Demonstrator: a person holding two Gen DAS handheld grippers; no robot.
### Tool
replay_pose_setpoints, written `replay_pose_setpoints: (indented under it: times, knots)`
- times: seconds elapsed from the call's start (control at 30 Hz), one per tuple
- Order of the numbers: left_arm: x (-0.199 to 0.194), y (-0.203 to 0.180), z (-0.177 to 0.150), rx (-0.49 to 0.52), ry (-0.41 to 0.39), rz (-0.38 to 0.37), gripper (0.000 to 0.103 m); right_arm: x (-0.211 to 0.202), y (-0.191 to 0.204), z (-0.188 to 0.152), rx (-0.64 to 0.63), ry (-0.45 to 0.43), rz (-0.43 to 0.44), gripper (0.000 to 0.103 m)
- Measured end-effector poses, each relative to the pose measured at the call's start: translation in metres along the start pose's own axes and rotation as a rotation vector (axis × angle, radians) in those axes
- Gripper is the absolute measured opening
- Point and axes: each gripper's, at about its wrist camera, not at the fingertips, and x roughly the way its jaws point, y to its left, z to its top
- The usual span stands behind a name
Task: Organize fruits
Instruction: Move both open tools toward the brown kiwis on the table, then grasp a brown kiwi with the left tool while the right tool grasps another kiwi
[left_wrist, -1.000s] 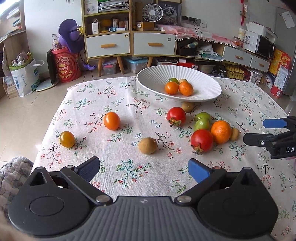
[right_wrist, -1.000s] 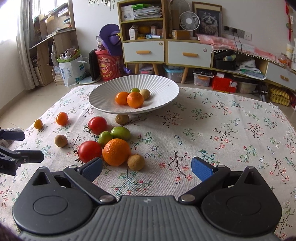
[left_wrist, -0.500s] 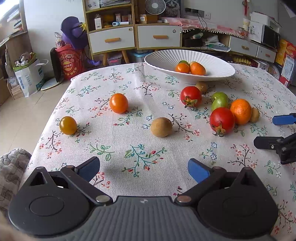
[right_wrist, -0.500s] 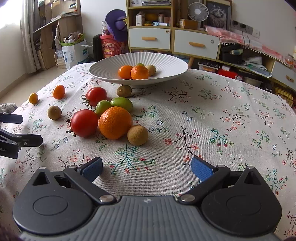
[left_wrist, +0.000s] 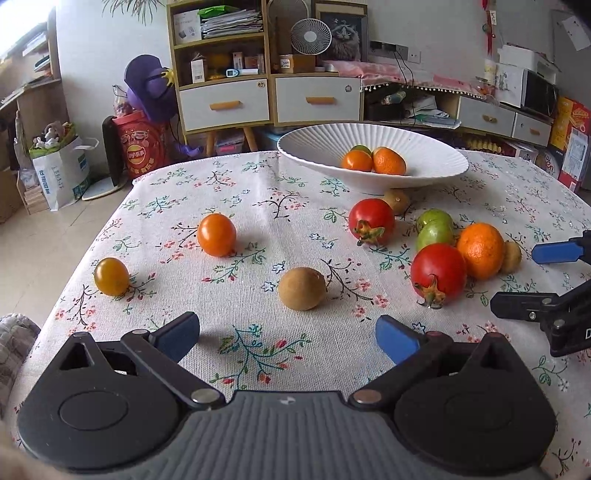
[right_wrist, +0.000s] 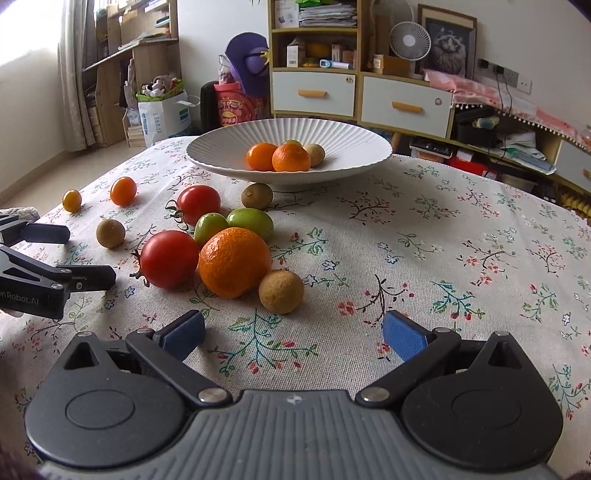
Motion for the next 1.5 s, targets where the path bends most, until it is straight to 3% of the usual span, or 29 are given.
replay_pose_setpoints:
  times: [0.6, 1.1, 1.33, 1.5]
  knots:
    - [0.006, -0.009, 0.014, -0.032, 0.020, -0.056, 0.062, -0.002, -0.001, 0.010, -0.052, 0.003, 0.056, 0.060]
    - [0.007, -0.009, 0.019, -0.052, 0.029, -0.045, 0.031, -0.003, -0.002, 0.015, -0.049, 0.008, 0.045, 0.041]
    - [0.008, -0.009, 0.019, -0.054, 0.032, -0.042, 0.030, -0.002, -0.001, 0.016, -0.051, 0.004, 0.039, 0.038]
    - [0.008, -0.009, 0.020, -0.061, 0.041, -0.043, 0.029, -0.002, -0.003, 0.018, -0.038, -0.002, 0.031, 0.023]
